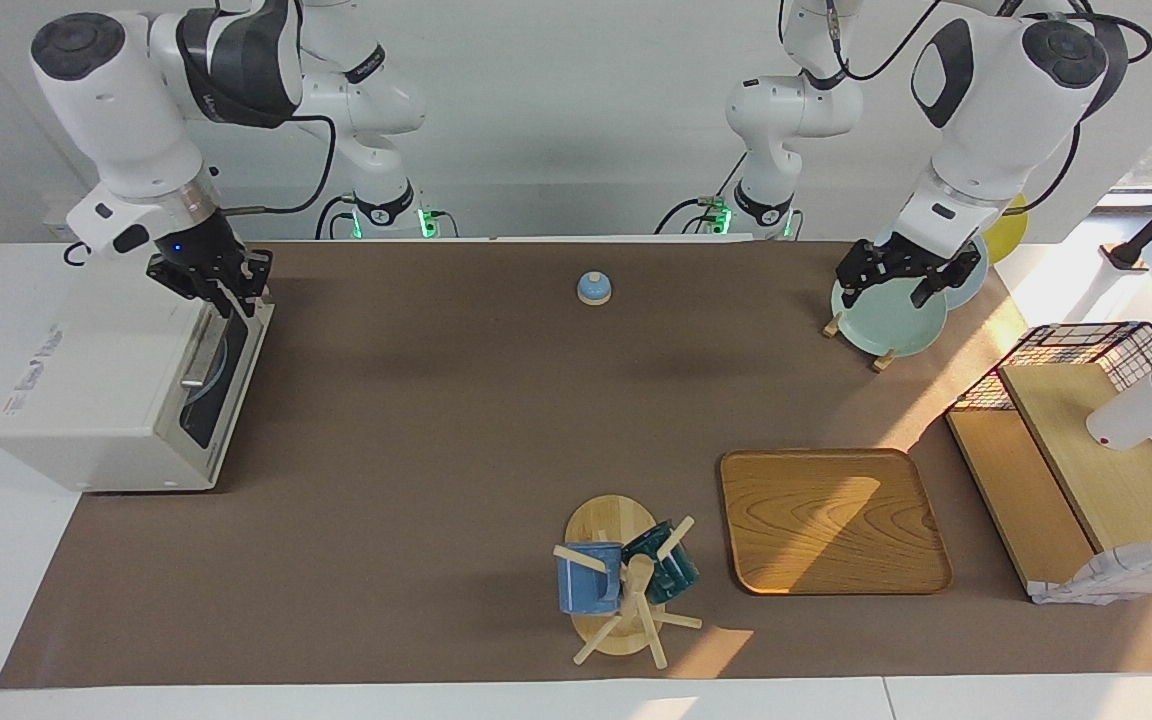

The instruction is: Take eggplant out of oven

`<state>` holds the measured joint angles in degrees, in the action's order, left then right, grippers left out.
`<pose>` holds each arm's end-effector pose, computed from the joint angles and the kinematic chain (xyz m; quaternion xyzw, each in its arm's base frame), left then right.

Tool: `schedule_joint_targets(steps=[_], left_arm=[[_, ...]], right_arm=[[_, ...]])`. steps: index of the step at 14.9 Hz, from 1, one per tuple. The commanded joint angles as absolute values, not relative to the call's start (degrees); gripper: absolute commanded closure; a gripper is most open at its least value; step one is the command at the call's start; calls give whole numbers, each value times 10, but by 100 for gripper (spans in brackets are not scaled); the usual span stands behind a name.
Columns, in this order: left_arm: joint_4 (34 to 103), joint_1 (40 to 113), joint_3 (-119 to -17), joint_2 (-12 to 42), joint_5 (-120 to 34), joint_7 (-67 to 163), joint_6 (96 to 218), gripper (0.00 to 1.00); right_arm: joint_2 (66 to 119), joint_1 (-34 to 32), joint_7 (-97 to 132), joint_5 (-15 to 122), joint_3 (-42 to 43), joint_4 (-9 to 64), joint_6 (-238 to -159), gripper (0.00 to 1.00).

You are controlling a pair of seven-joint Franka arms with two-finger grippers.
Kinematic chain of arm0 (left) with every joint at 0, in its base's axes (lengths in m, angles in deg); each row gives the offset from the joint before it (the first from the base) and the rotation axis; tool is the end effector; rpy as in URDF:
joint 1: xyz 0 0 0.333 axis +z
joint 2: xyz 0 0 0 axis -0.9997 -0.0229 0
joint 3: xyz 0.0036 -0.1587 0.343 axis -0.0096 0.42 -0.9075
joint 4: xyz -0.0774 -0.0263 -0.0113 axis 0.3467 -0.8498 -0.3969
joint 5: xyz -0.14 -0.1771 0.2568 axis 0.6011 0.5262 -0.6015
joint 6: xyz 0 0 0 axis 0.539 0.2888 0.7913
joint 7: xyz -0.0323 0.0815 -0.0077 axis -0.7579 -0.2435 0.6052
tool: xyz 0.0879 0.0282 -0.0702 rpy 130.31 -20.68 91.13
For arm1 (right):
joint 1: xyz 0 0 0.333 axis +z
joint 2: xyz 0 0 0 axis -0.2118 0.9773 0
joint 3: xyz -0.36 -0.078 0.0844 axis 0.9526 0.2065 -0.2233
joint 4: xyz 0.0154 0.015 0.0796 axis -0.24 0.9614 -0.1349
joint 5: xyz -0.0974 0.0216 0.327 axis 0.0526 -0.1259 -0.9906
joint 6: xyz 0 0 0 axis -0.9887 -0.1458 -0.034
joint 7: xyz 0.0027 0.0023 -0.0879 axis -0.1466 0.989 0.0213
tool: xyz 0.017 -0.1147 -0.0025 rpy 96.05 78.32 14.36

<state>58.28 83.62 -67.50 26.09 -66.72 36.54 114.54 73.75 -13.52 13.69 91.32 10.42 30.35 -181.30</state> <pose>0.4929 -0.0764 0.6331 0.9991 -0.0386 -0.0146 0.0099 0.4828 -0.0446 0.6027 0.9978 0.0148 -0.0274 0.0582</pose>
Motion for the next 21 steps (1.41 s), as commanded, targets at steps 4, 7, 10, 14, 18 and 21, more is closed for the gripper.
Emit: schedule_joint_targets(steps=[4, 7, 10, 14, 18, 21], left_arm=[[602, 842, -672, 277, -660, 363, 1156, 0], [602, 842, -672, 277, -660, 363, 1156, 0], [601, 842, -672, 277, -660, 363, 1156, 0], [602, 842, -672, 277, -660, 363, 1156, 0], [602, 842, -672, 277, -660, 363, 1156, 0], [602, 842, -672, 277, -660, 363, 1155, 0]], right_arm=[[748, -158, 82, 990, 100, 341, -1837, 100], [749, -163, 87, 1003, 101, 364, -1859, 100], [749, -178, 97, 1005, 100, 382, -1878, 100], [749, -177, 112, 1002, 100, 409, -1914, 100], [761, -159, 108, 979, 94, 430, -1974, 100], [786, -146, 99, 951, 94, 439, -2007, 100]])
